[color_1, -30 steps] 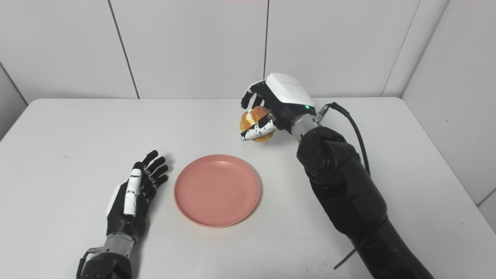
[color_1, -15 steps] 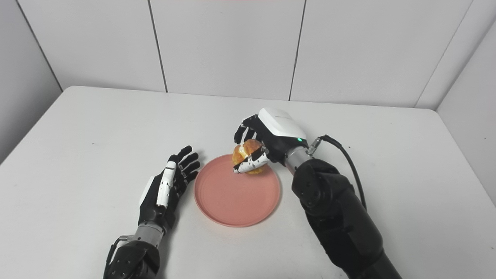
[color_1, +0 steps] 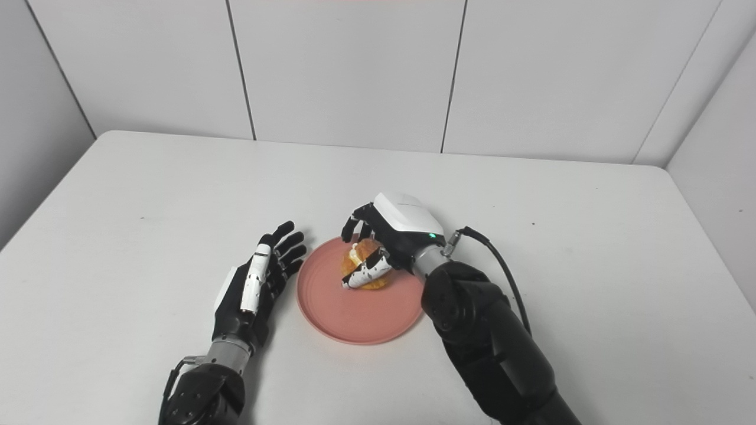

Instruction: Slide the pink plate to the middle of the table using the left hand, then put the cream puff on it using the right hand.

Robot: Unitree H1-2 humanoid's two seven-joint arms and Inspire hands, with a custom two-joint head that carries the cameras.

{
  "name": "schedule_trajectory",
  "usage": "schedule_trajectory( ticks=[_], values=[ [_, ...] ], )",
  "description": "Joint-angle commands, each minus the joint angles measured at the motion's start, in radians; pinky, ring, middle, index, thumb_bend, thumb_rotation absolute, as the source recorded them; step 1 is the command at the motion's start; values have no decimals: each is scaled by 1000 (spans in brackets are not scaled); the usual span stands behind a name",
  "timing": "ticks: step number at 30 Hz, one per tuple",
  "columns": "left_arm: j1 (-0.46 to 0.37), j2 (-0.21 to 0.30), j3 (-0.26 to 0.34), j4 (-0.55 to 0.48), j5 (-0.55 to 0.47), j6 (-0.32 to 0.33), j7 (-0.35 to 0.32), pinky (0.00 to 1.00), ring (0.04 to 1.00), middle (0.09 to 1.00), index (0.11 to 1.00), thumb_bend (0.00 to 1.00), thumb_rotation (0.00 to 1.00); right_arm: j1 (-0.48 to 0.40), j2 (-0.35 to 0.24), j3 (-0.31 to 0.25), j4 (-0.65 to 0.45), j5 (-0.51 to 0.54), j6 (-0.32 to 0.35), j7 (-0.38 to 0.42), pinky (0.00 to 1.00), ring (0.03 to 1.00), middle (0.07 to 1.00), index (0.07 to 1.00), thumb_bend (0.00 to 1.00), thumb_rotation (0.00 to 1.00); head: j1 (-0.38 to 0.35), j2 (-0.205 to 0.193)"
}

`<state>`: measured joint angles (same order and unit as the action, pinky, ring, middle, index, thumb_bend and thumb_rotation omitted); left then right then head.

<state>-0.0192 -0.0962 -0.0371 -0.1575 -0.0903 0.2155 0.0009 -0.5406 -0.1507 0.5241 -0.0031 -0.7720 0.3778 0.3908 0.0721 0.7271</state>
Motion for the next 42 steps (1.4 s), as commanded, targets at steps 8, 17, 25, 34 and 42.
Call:
schedule_trajectory(
  ticks=[8,17,25,34,42],
  values=[
    [-36,-13,-13,-22,27,-15,14,887,878,881,860,452,1000,-10,20,19,55,-1,-97,-76,296,391,432,540,516,0,4,6],
    [-34,-11,-27,-12,77,-66,26,888,878,885,863,435,1000,-3,23,41,62,-17,-79,-55,306,398,435,535,518,0,1,9],
    [-21,-12,-38,-9,116,-117,32,889,882,889,865,453,1000,4,17,41,62,-9,-95,-61,310,402,431,534,518,0,-4,7],
    [22,-9,-54,-16,155,-153,36,870,876,879,853,464,1000,0,-4,58,18,-30,-90,-36,235,320,461,501,525,0,-2,3],
    [64,-7,-55,-32,160,-180,39,877,882,880,859,469,1000,-7,-35,76,-101,-94,-58,72,404,546,668,597,628,178,0,2]
  ],
)
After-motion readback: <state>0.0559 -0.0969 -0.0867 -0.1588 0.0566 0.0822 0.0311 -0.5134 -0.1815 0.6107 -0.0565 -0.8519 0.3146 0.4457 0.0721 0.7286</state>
